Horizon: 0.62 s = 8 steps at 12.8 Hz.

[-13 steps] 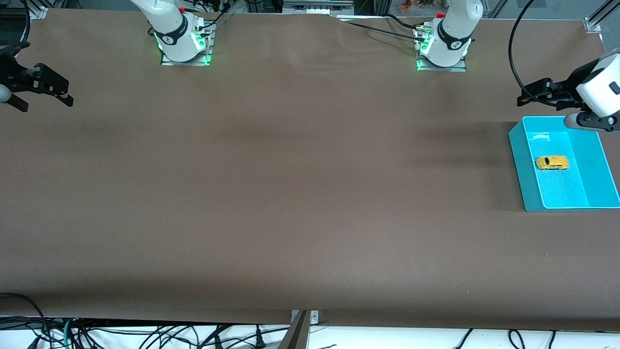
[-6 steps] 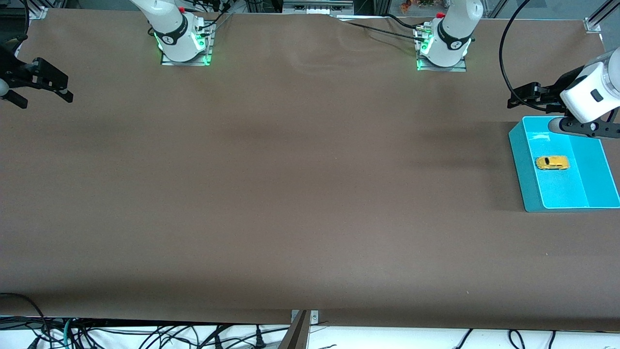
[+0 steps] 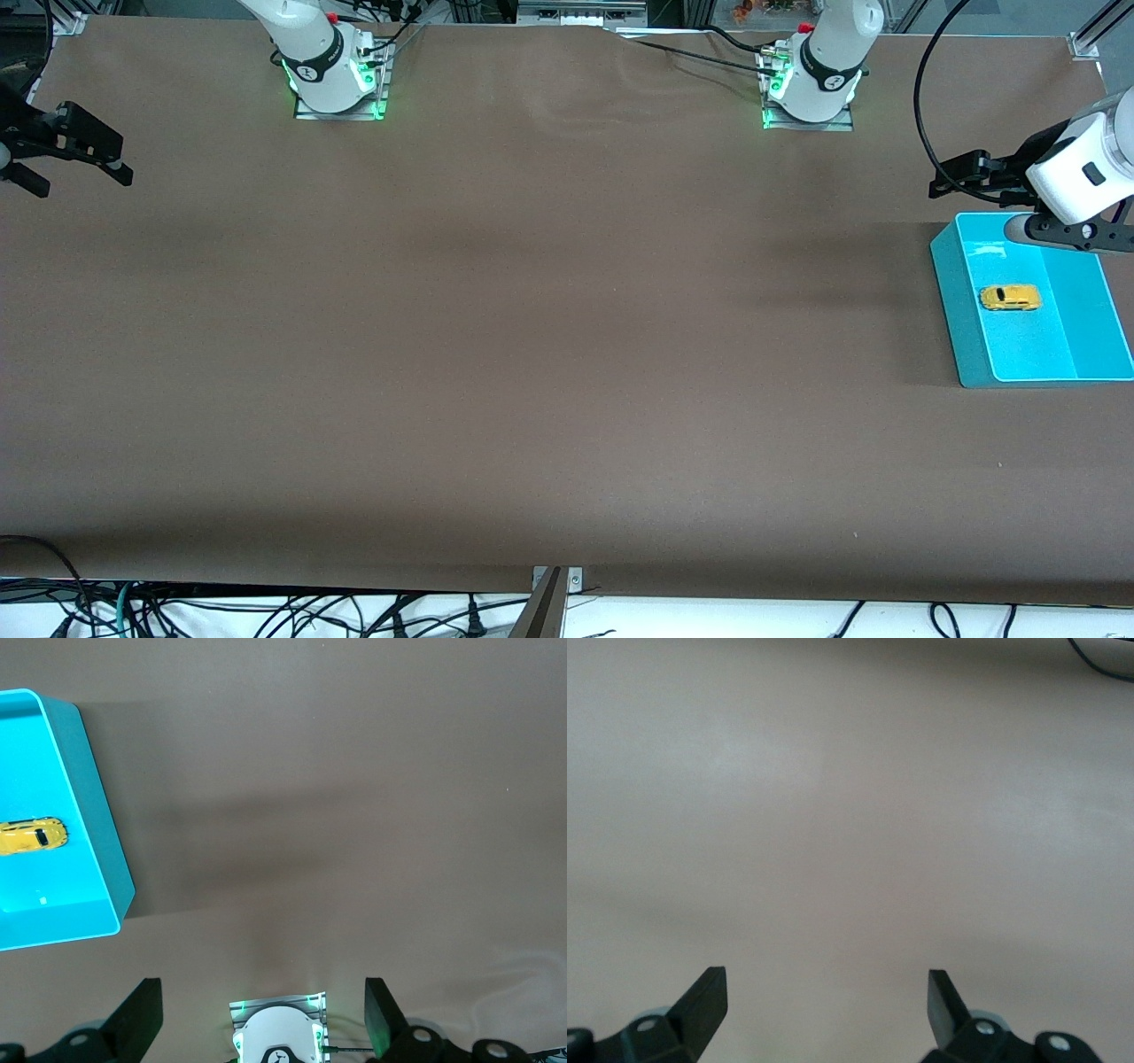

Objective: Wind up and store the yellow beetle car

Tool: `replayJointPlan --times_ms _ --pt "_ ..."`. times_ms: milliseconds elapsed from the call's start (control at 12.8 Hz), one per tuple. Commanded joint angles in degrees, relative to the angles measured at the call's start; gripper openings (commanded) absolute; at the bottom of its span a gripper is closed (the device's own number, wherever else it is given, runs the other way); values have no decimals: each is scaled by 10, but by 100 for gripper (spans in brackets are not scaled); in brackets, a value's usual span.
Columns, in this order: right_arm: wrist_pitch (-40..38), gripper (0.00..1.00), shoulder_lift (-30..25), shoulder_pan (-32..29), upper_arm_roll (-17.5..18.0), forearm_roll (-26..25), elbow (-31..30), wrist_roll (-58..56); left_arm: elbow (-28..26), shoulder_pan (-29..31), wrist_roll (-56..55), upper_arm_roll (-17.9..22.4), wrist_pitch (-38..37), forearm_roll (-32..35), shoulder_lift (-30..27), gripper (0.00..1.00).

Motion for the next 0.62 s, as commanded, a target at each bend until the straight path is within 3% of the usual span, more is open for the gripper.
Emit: replayJointPlan --times_ms 0,546 --pt "-15 100 6 0 -1 8 16 -1 16 -1 10 3 -4 -7 8 100" --pt "-15 100 7 0 -1 8 15 -2 16 0 12 3 -4 -7 12 100"
